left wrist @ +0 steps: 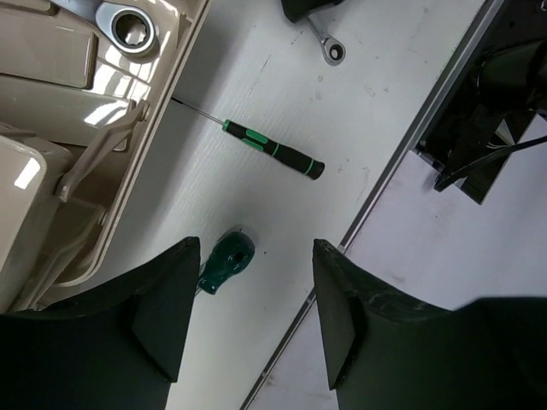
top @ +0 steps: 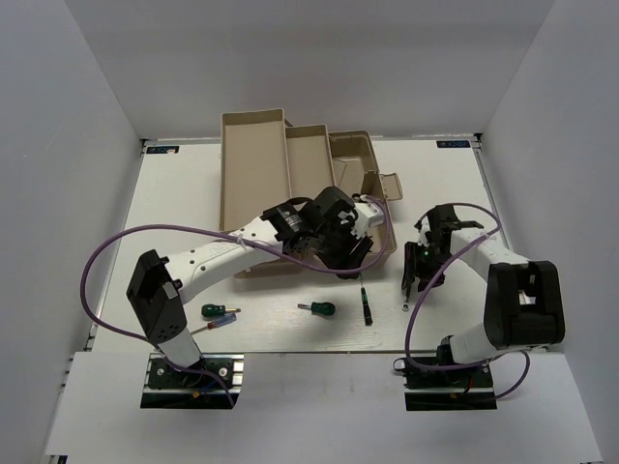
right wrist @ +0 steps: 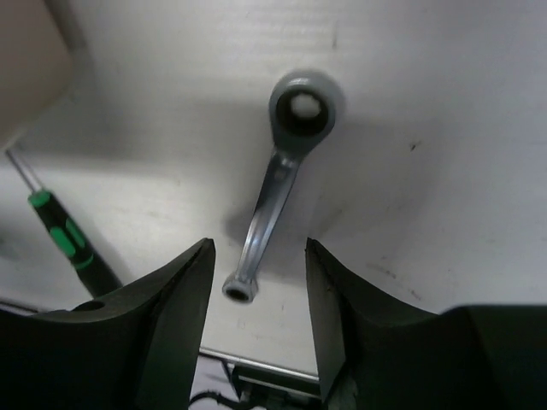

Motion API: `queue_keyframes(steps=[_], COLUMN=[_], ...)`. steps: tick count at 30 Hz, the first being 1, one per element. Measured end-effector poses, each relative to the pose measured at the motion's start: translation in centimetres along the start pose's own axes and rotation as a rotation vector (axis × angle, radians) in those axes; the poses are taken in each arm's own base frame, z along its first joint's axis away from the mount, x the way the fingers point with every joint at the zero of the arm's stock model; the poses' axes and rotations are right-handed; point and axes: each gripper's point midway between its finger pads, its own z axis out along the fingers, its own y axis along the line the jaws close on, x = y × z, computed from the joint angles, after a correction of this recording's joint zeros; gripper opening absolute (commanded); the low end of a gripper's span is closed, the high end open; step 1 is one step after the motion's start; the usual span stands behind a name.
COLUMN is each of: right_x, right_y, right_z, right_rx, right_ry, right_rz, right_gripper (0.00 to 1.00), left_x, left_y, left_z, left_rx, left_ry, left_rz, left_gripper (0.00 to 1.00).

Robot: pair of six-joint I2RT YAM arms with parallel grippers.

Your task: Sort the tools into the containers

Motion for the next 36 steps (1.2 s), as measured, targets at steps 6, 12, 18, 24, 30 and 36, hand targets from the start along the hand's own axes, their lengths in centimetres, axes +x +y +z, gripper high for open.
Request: queue_keyframes(steps=[6,12,18,24,30,36], right_x=[-1.3,-1.7,-1.7,-1.7,-2.2,-5.3], right_y=[-0.6,-1.2,-1.7,-1.7,-2.1,-1.7], right_z=[1.0,1.1,1.0,1.0,0.6,-1.8], right_rx=[0.075,0.141,0.168,0.17,0.183,0.166], right_ry=[-0.048,-0.086,-0.116,-0.12,-0.133,-0.219], right_rz=[0.033,0.077,0.107,0.122,0.133,0.129], right_gripper=[0.39,0.3,0.06,0.0,0.0,0.0], left_x=[0.4,0.4,0.9,1.5,2.0,2.5], left_y=[-0.3,-0.5,-0.6,-0.7,-0.6,-0.5], left_z=[0.4,0.5,1.5,2.8,3.1,3.5], left_rx=[-0.022,-0.038,-0.043,-0.039,-0.041,-0.041], left_ry=[0.007,0.005,0.024,0.053,0.061,0.068], left_rz=[-0.01,-0.012,-0.011,-0.011,-0.014,-0.018], left_gripper=[0.66,0.66,0.66,0.66,0.66,0.66])
